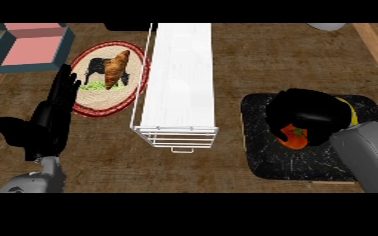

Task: Pick the tomato from the tray and place it in the tiered shelf

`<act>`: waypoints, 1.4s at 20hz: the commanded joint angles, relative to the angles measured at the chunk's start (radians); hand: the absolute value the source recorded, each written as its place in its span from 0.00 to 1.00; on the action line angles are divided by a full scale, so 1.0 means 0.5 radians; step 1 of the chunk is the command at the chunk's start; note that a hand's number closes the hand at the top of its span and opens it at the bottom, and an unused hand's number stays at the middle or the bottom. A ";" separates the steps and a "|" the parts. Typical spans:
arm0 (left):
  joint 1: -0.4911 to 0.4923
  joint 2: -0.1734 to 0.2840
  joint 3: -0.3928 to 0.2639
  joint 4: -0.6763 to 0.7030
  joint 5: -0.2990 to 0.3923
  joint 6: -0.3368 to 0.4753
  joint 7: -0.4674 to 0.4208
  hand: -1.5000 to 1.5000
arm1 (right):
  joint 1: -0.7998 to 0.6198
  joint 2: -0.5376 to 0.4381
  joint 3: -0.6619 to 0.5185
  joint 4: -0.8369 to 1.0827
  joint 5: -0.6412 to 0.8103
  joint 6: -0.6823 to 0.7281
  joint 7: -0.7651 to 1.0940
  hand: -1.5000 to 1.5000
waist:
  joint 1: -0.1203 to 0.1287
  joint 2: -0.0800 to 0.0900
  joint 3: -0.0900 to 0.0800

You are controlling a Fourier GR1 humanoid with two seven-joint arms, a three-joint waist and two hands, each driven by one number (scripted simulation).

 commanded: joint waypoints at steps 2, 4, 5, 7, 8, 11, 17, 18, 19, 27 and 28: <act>0.048 0.007 0.019 -0.031 0.001 0.008 0.013 0.50 | -0.202 -0.049 -0.241 -0.078 -0.600 0.691 0.052 1.00 | -0.024 -0.017 -0.001; 0.052 0.033 0.029 -0.061 0.030 -0.033 0.025 0.50 | -0.318 -0.065 -0.311 -0.016 -0.772 0.745 0.215 1.00 | 0.000 -0.005 0.003; 0.021 0.067 0.070 0.000 0.060 -0.069 0.010 0.50 | -0.395 -0.089 -0.343 -0.063 -0.865 0.813 0.335 1.00 | -0.016 -0.006 0.001; 0.018 -0.035 -0.014 -0.029 0.006 0.007 0.026 0.50 | -0.576 -0.169 -0.450 0.002 -1.016 0.860 0.447 1.00 | -0.010 -0.001 0.004; -0.004 0.005 0.000 -0.010 -0.003 -0.016 0.034 0.50 | -0.717 -0.071 -0.390 0.092 -1.022 0.834 0.573 1.00 | 0.017 0.006 0.004; -0.082 -0.008 0.016 0.077 -0.016 -0.006 -0.024 0.50 | -0.916 -0.031 -0.409 0.233 -1.153 0.861 0.791 1.00 | 0.008 0.013 0.004; 0.004 -0.034 0.001 -0.005 -0.027 -0.015 -0.043 0.50 | -1.124 0.104 -0.415 0.491 -1.218 0.795 0.981 1.00 | 0.008 0.011 0.006; -0.088 -0.023 0.015 0.033 -0.037 0.004 0.019 0.50 | -1.134 0.247 -0.336 0.491 -1.174 0.684 1.040 1.00 | 0.010 0.013 0.006; -0.109 -0.001 0.071 0.099 0.018 -0.034 0.013 0.50 | -1.158 0.287 -0.365 0.462 -1.230 0.703 1.160 1.00 | -0.003 0.009 0.006; 0.053 -0.021 0.044 0.000 -0.012 -0.063 -0.083 0.50 | -1.333 0.631 -0.295 0.920 -0.962 0.361 1.023 1.00 | 0.024 0.017 0.006; -0.005 -0.022 0.002 -0.121 -0.066 -0.012 0.115 0.50 | -1.311 0.600 -0.354 0.947 -0.986 0.389 0.959 1.00 | 0.010 0.012 0.007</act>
